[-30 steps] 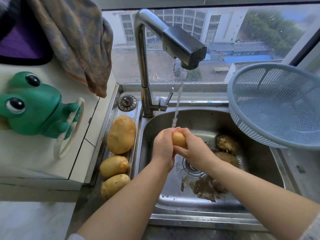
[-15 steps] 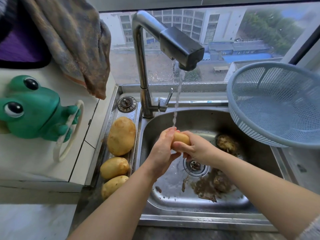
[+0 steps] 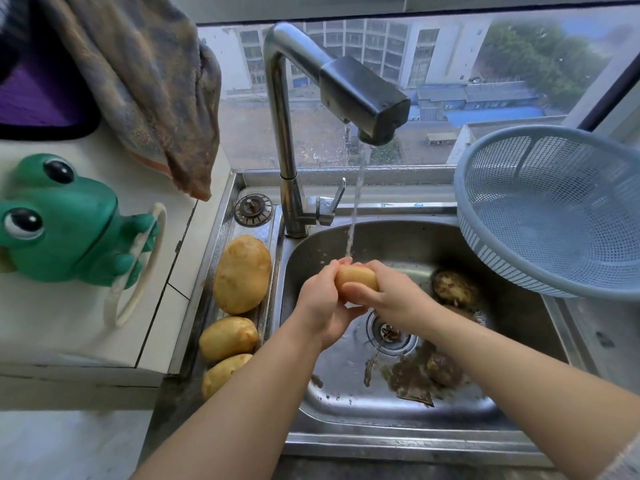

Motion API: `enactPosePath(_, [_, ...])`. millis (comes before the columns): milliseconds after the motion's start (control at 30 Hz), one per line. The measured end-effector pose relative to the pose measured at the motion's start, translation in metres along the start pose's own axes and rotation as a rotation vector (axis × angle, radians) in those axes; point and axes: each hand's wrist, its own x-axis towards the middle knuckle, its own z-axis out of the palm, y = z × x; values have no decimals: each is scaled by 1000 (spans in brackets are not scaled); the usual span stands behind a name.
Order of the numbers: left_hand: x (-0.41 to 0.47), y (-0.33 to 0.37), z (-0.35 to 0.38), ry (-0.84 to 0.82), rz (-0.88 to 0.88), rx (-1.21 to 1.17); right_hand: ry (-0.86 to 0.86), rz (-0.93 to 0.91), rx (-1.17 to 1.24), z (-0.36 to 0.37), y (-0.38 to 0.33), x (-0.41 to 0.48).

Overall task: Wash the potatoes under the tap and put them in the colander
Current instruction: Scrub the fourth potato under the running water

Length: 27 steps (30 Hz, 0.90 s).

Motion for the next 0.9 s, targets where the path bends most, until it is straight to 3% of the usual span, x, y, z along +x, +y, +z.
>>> enactPosePath(167, [1, -14, -14, -134, 147, 190, -146, 59, 484, -5, 1, -1])
enactPosePath(333, [4, -9, -11, -124, 319, 256, -214, 52, 478, -2, -6, -3])
enactPosePath(500, [10, 2, 5, 163, 89, 15, -107, -22, 268, 4, -17, -8])
enactPosePath(667, [10, 14, 14, 202, -105, -135, 5, -7, 231, 10, -12, -14])
enactPosePath(800, [10, 13, 12, 179, -126, -162, 107, -93, 288, 14, -12, -16])
enactPosePath(900, [2, 6, 14, 199, -20, -46, 123, -78, 425, 16, -18, -15])
